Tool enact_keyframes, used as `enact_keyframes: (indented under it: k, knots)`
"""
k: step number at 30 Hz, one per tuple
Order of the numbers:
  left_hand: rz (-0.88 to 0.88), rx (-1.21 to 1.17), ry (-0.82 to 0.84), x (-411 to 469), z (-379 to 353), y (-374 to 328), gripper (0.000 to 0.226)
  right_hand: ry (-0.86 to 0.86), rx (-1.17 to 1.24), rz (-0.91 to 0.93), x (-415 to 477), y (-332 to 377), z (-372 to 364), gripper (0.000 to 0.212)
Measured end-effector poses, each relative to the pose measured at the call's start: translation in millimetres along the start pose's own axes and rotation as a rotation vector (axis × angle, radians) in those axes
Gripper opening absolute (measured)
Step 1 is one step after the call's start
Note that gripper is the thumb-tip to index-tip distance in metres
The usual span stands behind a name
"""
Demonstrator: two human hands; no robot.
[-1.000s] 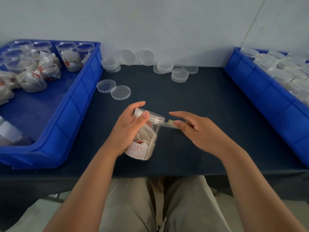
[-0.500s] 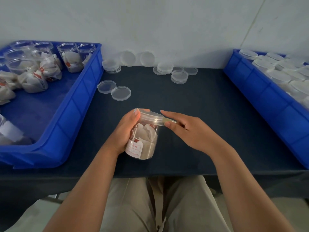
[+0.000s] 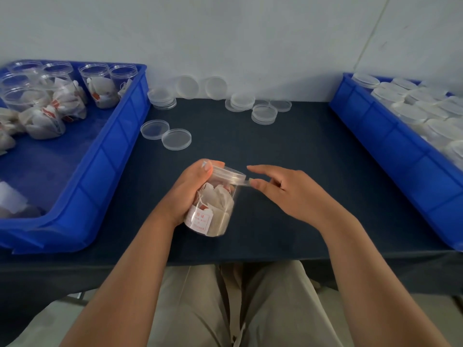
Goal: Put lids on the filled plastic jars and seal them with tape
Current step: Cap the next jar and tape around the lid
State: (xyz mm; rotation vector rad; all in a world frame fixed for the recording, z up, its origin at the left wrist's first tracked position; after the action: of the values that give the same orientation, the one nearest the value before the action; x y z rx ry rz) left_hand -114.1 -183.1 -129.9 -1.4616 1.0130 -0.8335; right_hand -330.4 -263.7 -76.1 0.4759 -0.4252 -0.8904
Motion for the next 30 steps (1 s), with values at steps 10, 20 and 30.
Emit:
enact_keyframes:
  k: [10,20,30]
  knots:
    - [-0.118,0.227,-0.137,-2,8,-12,0.048,-0.036,0.07,-0.002,-2,17,-23,0.053]
    - [-0.149,0.855,-0.391,-38,-13,-29,0.106,-0.174,0.02,-0.036,-18,29,-31,0.042]
    - [-0.159,0.683,-0.406,-20,-3,-30,0.082,-0.062,0.173,-0.029,-16,18,-27,0.047]
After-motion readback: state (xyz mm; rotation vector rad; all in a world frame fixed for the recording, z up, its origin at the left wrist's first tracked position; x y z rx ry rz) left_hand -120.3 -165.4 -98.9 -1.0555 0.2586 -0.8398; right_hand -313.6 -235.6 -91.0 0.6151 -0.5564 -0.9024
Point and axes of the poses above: each hand's wrist, its own x-axis towards the middle knuckle, its own z-axis out of the back of the hand, y = z × x, the point moved 5 cm from there along x, towards the middle knuckle, and after that the axes turned 12 degrees about -y, right-handed, at the moved point
